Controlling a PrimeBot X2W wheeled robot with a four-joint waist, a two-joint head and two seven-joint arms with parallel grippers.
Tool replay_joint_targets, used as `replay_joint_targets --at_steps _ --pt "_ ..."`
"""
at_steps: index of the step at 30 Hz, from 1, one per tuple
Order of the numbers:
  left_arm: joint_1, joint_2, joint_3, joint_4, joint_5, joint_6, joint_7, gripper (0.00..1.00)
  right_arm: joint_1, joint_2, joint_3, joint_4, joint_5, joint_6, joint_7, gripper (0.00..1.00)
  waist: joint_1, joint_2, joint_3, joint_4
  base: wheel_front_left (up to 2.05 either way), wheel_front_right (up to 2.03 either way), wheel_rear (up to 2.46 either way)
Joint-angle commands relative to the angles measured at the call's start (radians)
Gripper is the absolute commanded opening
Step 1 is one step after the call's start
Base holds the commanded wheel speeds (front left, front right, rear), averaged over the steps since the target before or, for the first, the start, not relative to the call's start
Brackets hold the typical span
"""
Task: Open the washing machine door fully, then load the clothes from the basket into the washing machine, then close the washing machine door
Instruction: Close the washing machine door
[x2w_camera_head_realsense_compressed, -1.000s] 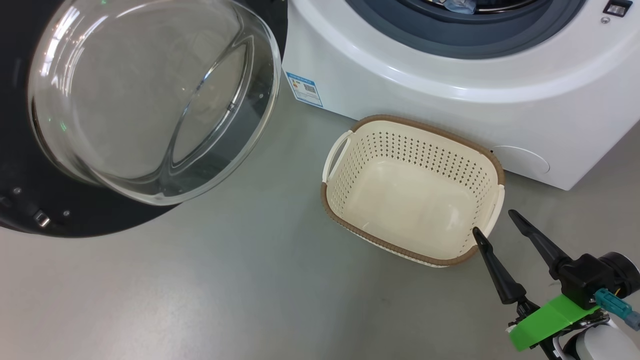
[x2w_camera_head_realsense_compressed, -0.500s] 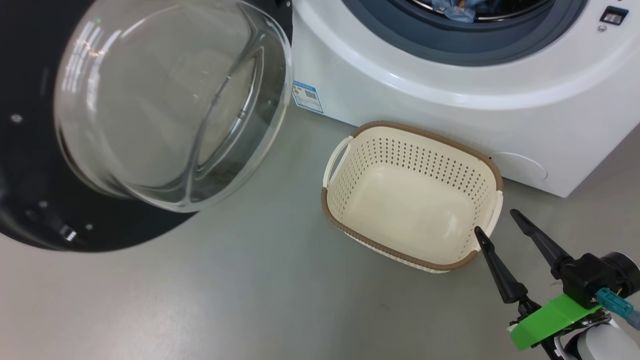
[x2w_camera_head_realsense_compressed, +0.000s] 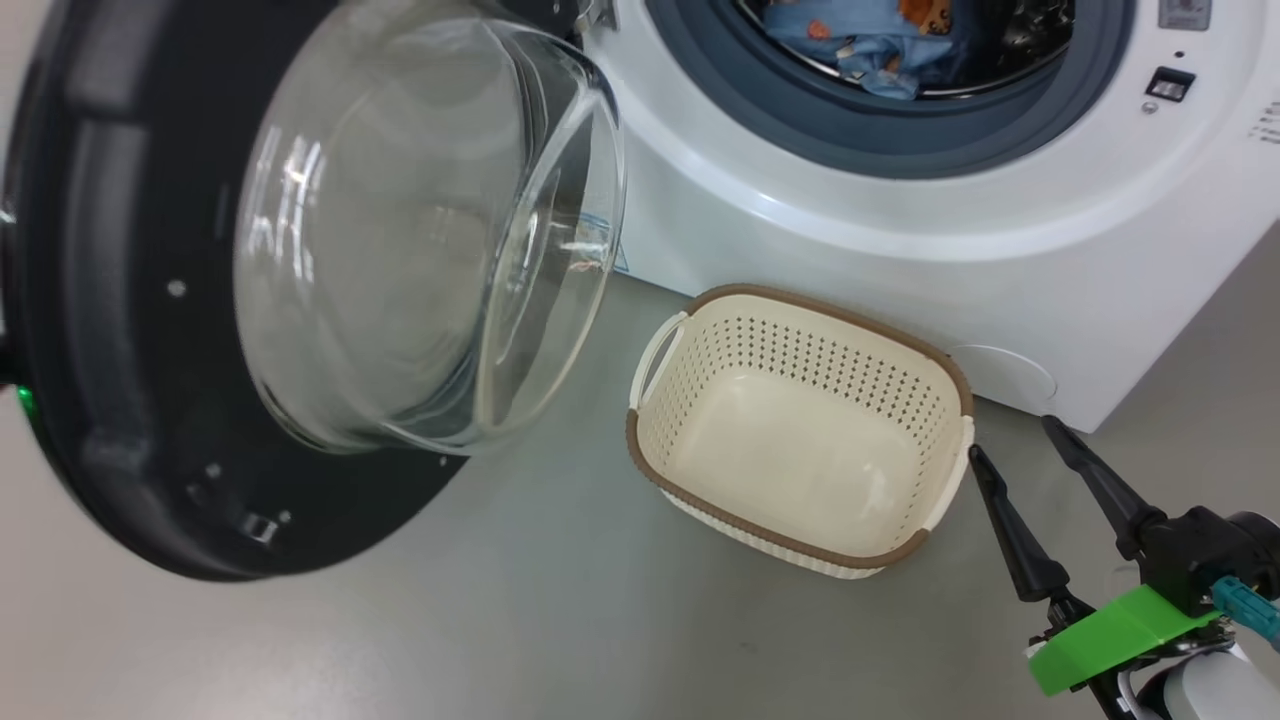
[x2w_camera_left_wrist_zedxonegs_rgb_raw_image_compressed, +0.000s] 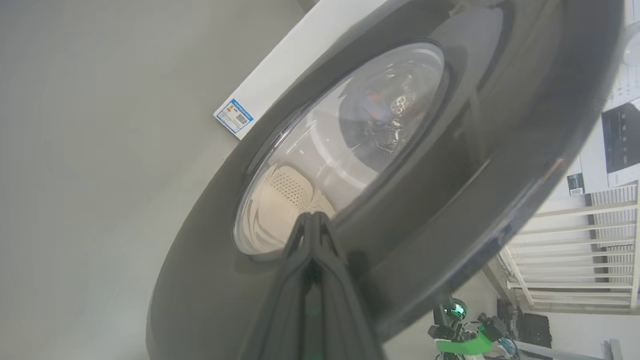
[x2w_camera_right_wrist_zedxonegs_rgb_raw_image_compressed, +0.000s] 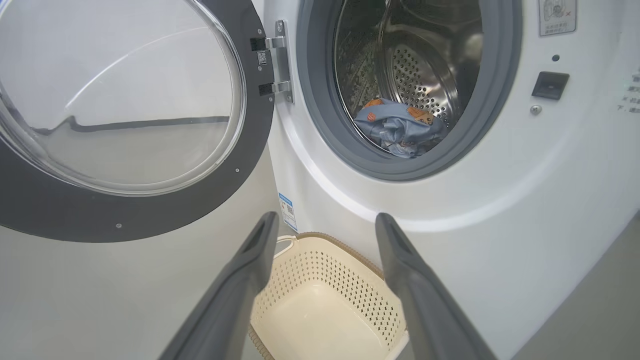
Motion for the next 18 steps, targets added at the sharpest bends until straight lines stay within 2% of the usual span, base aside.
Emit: replay_joint_targets --at_steps 1,18 --pt "0.003 0.053 0.025 -0.053 -0.020 -0.004 0.020 0.00 0.018 -0.006 0.009 -0.025 -0.014 0.004 -0.008 1.00 0.0000 -0.0001 -0.014 -0.012 0.00 0.00 0.00" --pt "0.072 -0.004 -0.050 -0.298 -0.063 -0.004 0.104 0.00 0.083 0.033 -0.045 -0.037 -0.022 0.004 -0.008 1.00 0.0000 -0.0001 -0.093 -0.127 0.00 0.00 0.00"
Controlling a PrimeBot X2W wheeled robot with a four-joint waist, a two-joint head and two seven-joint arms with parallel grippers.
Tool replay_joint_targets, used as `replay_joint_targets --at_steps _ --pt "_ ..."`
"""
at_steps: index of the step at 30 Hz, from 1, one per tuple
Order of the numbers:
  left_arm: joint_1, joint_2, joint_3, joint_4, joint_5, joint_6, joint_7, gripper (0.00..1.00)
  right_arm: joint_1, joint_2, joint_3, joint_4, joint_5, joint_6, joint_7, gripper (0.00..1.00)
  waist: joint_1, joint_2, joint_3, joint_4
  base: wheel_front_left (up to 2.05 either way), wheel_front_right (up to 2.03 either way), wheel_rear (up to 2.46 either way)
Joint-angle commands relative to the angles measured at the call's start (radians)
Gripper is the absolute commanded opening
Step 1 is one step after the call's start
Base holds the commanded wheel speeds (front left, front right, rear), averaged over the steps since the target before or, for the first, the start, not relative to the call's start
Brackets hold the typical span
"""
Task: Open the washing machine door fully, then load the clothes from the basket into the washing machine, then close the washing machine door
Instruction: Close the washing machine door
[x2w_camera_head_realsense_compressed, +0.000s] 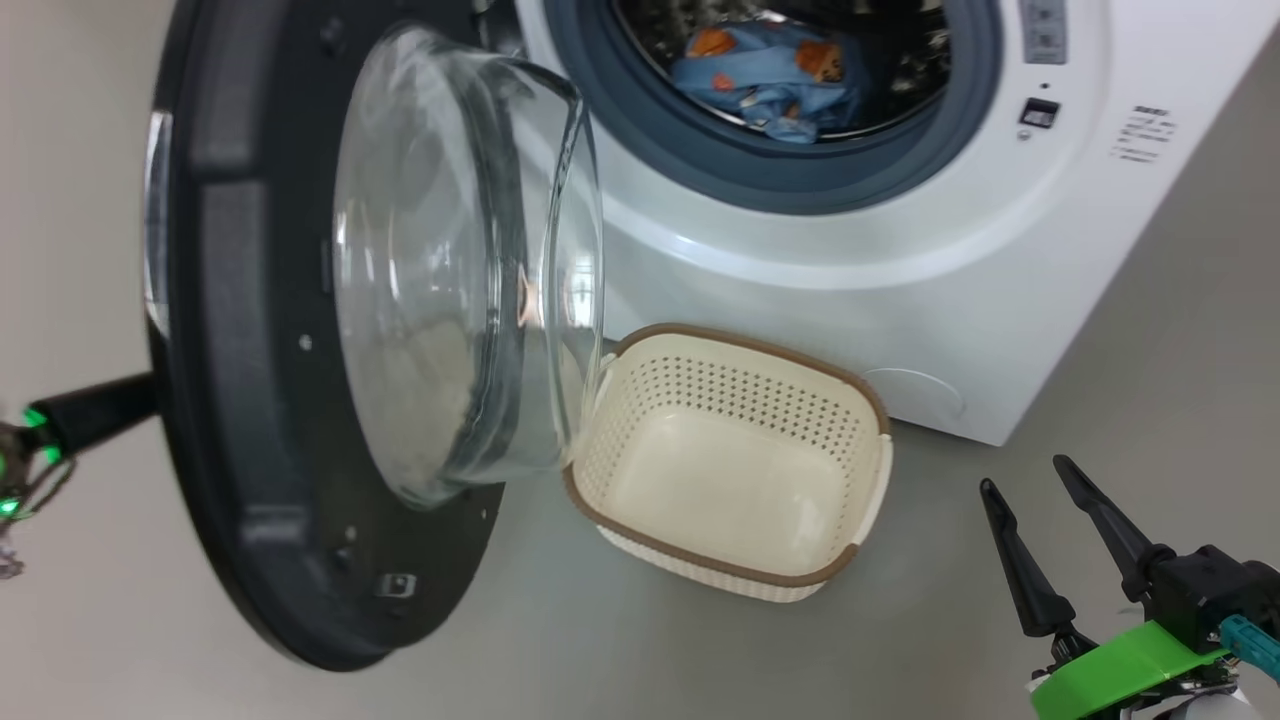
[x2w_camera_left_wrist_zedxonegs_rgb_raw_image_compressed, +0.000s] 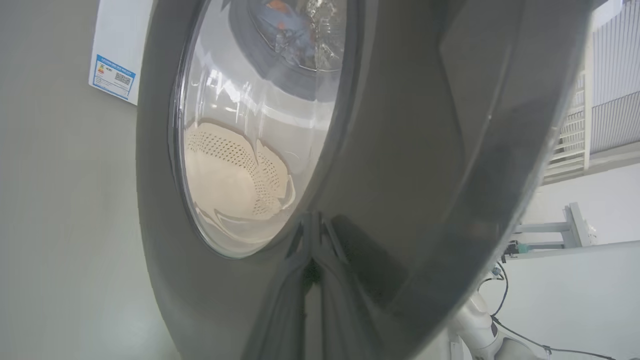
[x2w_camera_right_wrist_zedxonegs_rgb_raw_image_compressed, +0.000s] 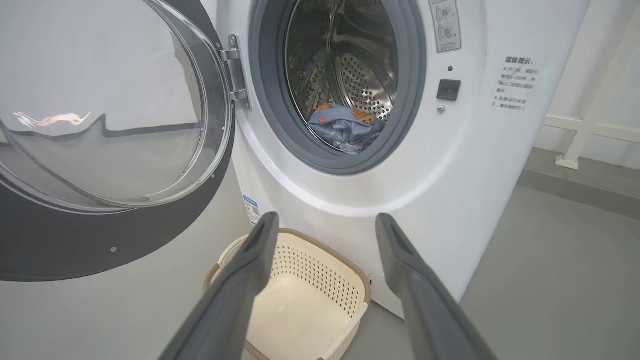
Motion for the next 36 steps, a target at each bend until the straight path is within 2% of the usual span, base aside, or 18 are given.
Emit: replay_joint_targets --at_steps 1,12,24,30,36 --pt "-0.018 0.036 0.028 -0.046 -0.014 -0.004 0.009 0.00 0.006 -0.013 0.012 -0.026 -0.015 0.004 -0.008 1.00 0.0000 0.0000 -0.019 -0.032 0.00 0.00 0.00" --pt "-0.015 -0.042 -0.039 -0.110 0.020 -0.004 -0.024 0.00 0.027 0.005 -0.006 -0.033 -0.018 0.004 -0.008 1.00 0.0000 0.0000 -0.043 -0.152 0.00 0.00 0.00" --pt "-0.022 -0.071 -0.057 -0.112 0.050 -0.004 -0.067 0.00 0.032 0.017 -0.026 -0.039 -0.022 0.004 -0.008 1.00 0.0000 0.0000 -0.041 -0.284 0.00 0.00 0.00" --pt "-0.036 -0.078 -0.059 -0.104 0.062 -0.004 -0.085 0.00 0.034 0.024 -0.031 -0.042 -0.023 0.004 -0.008 1.00 0.0000 0.0000 -0.037 -0.320 0.00 0.00 0.00" --pt "-0.042 -0.081 -0.062 -0.101 0.068 -0.004 -0.097 0.00 0.036 0.031 -0.040 -0.043 -0.025 0.004 -0.008 1.00 0.0000 0.0000 -0.037 -0.327 0.00 0.00 0.00"
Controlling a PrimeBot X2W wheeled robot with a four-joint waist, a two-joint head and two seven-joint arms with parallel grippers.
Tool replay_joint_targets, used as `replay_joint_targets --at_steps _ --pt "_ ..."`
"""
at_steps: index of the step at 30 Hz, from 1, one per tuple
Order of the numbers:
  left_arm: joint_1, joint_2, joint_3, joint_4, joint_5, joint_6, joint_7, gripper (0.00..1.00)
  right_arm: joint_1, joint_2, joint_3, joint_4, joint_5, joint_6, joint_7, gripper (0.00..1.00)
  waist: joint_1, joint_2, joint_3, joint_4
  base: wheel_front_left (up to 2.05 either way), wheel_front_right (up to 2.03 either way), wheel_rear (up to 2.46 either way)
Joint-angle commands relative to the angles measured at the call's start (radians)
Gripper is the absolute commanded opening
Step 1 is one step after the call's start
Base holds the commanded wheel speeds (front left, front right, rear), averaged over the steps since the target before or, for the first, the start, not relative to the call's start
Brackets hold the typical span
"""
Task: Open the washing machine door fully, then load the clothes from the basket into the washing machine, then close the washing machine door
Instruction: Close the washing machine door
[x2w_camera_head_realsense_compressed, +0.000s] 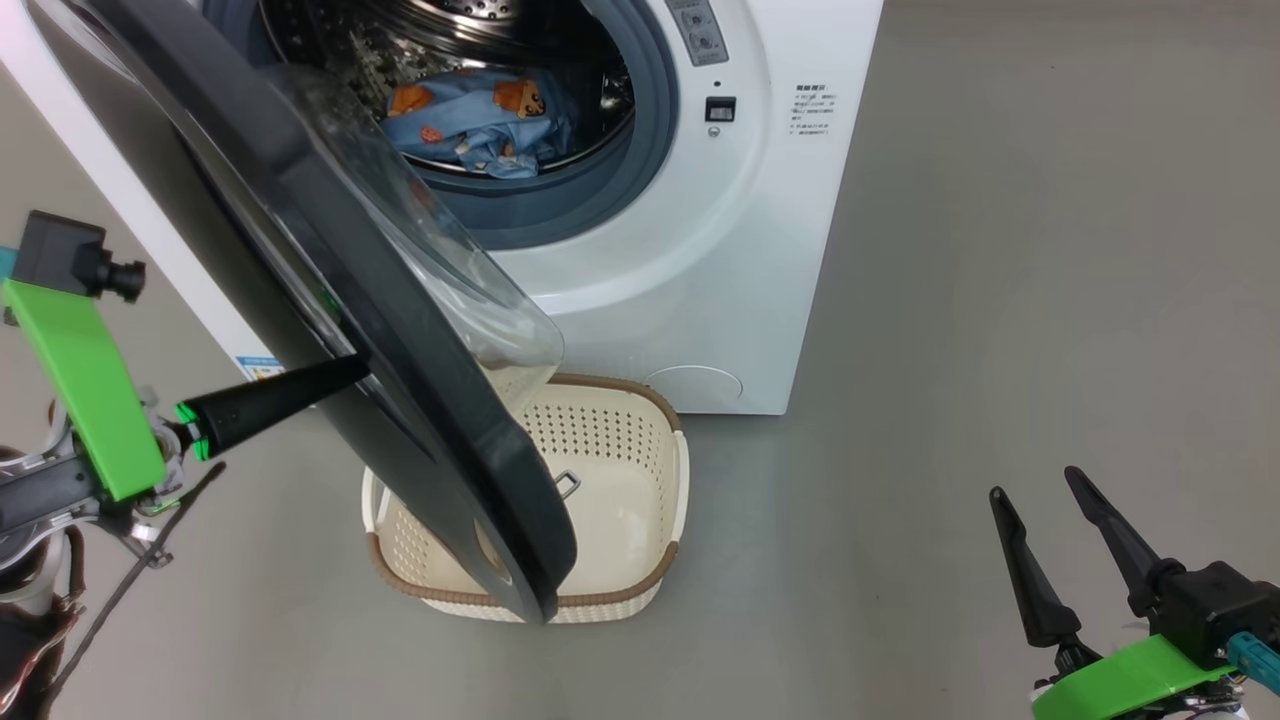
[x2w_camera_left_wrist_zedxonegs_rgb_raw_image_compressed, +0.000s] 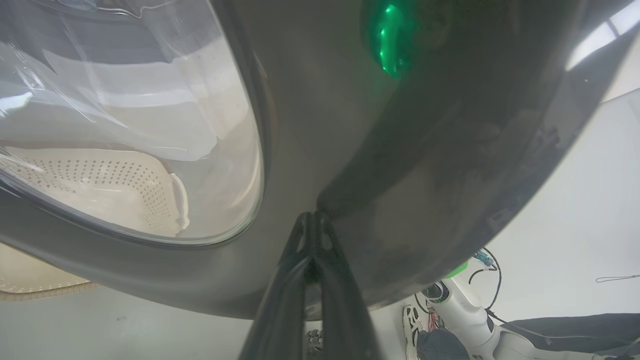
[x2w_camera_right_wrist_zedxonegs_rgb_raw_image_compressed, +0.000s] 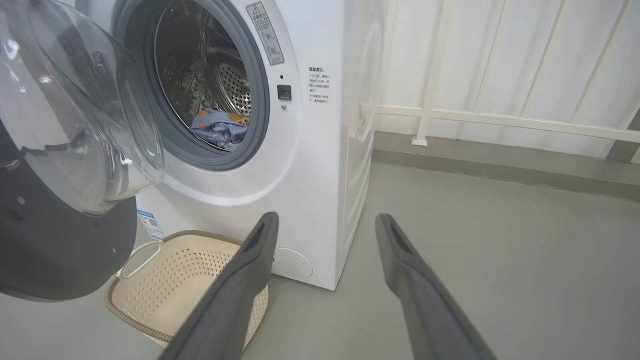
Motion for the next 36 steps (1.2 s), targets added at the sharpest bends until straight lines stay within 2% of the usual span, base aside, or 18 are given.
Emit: replay_joint_targets --at_steps 1,24,26,28,30,31,36 --pt "-0.044 0.037 0.039 -0.024 0.018 -0.004 -0.009 0.00 0.000 -0.013 0.011 -0.026 0.000 0.004 -0.008 1.00 0.0000 0.0000 0.000 0.002 0.00 0.00 0.00" --pt "-0.009 0.054 0.047 -0.020 0.029 -0.004 -0.067 0.01 -0.010 -0.014 0.022 -0.023 0.000 0.004 -0.008 1.00 0.0000 0.0000 -0.006 0.062 0.00 0.00 0.00" --pt "-0.001 0.057 0.049 -0.020 0.035 -0.004 -0.080 0.29 -0.009 -0.014 0.023 -0.022 0.000 0.004 -0.008 1.00 0.0000 0.0000 -0.009 0.062 0.00 0.00 0.00" --pt "0.011 0.060 0.052 -0.018 0.038 -0.004 -0.092 0.47 -0.007 -0.014 0.025 -0.020 0.001 0.004 -0.008 1.00 0.0000 0.0000 -0.015 0.061 0.00 0.00 0.00" --pt "0.026 0.063 0.055 -0.017 0.043 -0.004 -0.107 0.88 -0.004 -0.014 0.026 -0.020 0.002 0.004 -0.008 1.00 0.0000 0.0000 -0.019 0.060 0.00 0.00 0.00" --pt "0.035 0.065 0.056 -0.017 0.044 -0.004 -0.113 1.00 -0.002 -0.014 0.027 -0.020 0.002 0.004 -0.008 1.00 0.0000 0.0000 -0.022 0.060 0.00 0.00 0.00" --pt "0.079 0.073 0.069 -0.012 0.058 -0.004 -0.164 1.00 0.011 -0.014 0.023 -0.023 0.004 0.004 -0.008 1.00 0.0000 0.0000 -0.031 0.061 0.00 0.00 0.00"
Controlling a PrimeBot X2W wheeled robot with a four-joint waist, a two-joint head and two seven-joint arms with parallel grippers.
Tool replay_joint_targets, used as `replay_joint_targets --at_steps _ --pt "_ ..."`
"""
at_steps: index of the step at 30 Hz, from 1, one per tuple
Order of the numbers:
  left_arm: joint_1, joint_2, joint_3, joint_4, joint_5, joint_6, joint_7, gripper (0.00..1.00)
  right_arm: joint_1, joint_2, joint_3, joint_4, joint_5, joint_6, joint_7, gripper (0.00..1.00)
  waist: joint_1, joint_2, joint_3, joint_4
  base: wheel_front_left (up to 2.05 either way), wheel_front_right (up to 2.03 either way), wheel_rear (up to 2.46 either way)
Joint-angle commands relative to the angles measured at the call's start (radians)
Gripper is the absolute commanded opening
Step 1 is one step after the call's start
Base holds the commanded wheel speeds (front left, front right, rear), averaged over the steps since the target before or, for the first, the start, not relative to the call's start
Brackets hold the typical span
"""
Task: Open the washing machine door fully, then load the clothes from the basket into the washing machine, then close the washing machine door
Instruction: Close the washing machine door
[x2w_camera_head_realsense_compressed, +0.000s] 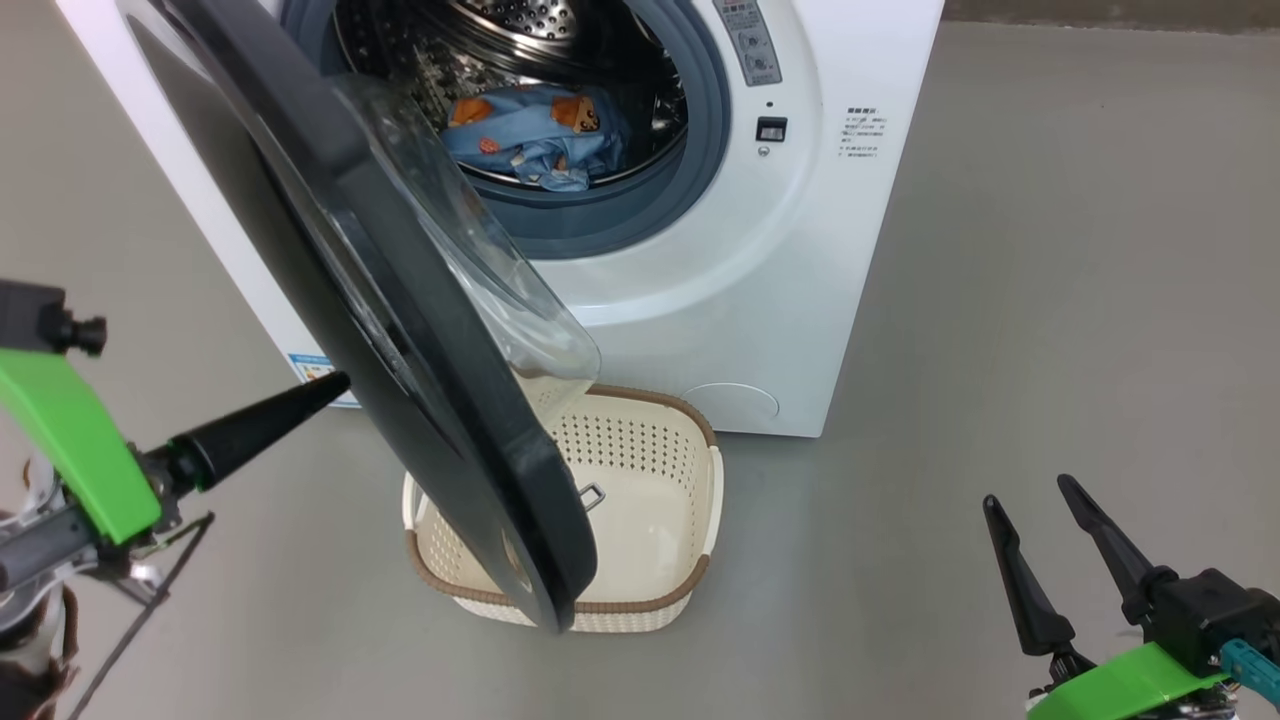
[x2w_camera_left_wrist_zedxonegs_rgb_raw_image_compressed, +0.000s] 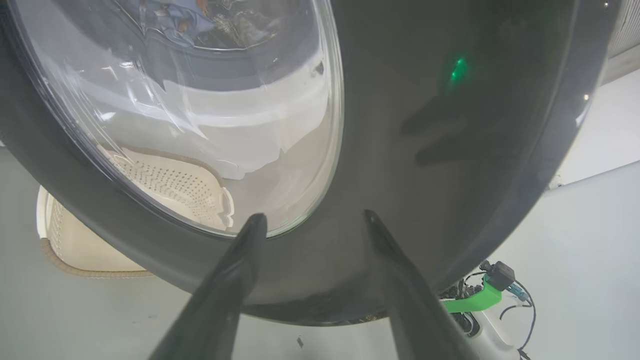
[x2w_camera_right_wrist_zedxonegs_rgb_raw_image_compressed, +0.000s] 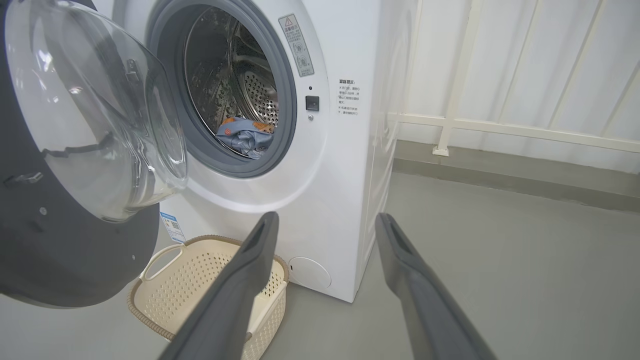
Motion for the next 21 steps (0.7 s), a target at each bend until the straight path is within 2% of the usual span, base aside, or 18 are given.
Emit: replay_joint_targets --at_steps 1,12,21 --pt "-0.010 0.052 0.049 -0.016 0.010 -0.004 -0.013 1.00 0.006 -0.018 0.013 -0.023 0.004 0.004 -0.008 1.00 0.0000 0.0000 -0.002 0.002 0.00 0.00 0.00" --pt "0.115 0.056 0.042 0.012 0.074 -0.004 -0.198 1.00 0.014 -0.017 0.017 -0.022 0.004 0.004 -0.008 1.00 0.0000 0.0000 -0.018 0.004 0.00 0.00 0.00" --pt "0.210 0.073 -0.004 0.022 0.142 -0.004 -0.466 1.00 0.028 -0.028 0.005 -0.024 0.008 0.004 -0.008 1.00 0.0000 0.0000 -0.027 -0.018 0.00 0.00 0.00"
